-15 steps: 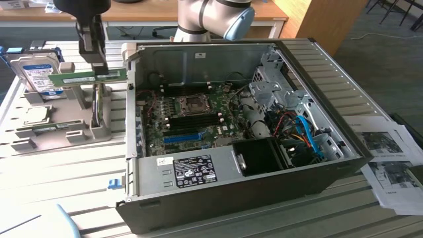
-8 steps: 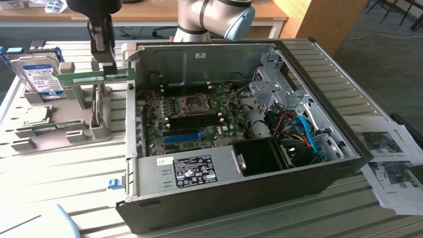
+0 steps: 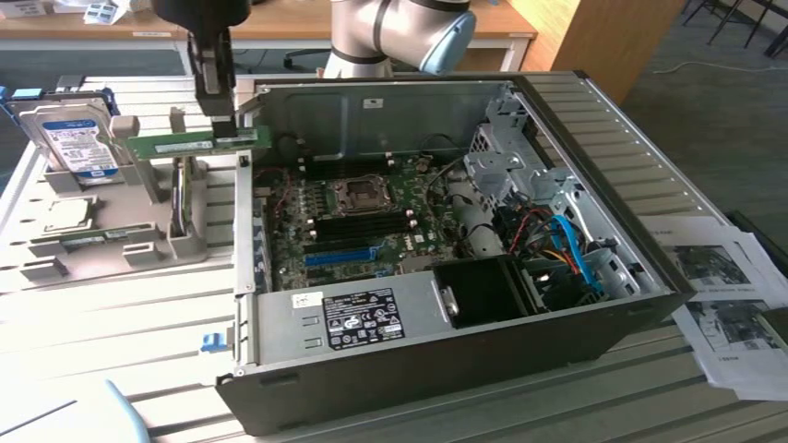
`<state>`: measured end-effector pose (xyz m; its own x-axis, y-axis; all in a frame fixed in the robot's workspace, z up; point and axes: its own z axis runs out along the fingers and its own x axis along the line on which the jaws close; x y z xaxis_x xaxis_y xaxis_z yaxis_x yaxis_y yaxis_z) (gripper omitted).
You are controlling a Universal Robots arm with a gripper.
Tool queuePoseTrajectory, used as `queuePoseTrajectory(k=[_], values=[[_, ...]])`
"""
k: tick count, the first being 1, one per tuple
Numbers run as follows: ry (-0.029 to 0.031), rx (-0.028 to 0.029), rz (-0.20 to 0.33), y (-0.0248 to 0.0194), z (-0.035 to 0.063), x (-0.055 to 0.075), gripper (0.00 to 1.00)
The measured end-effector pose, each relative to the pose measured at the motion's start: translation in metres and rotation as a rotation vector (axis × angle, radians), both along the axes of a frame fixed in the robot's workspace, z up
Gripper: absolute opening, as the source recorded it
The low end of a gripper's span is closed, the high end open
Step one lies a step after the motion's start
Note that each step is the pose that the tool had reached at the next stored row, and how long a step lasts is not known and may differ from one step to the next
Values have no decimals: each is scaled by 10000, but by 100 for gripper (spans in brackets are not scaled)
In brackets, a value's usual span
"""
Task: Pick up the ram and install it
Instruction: 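Pick up the ram and move it above insertion slot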
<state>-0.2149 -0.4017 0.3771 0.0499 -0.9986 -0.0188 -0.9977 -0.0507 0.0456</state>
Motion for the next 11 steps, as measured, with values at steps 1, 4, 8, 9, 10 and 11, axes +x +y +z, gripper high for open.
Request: queuePoseTrajectory(k=[1,4,8,9,10,11], values=[[0,1,1,0,0,23,11],[-1,0,0,0,0,92,11],[-2,2,0,0,-1,185,11],[-1,0,1,0,0,208,11],[0,0,1,0,0,234,11],[0,0,1,0,0,257,11]])
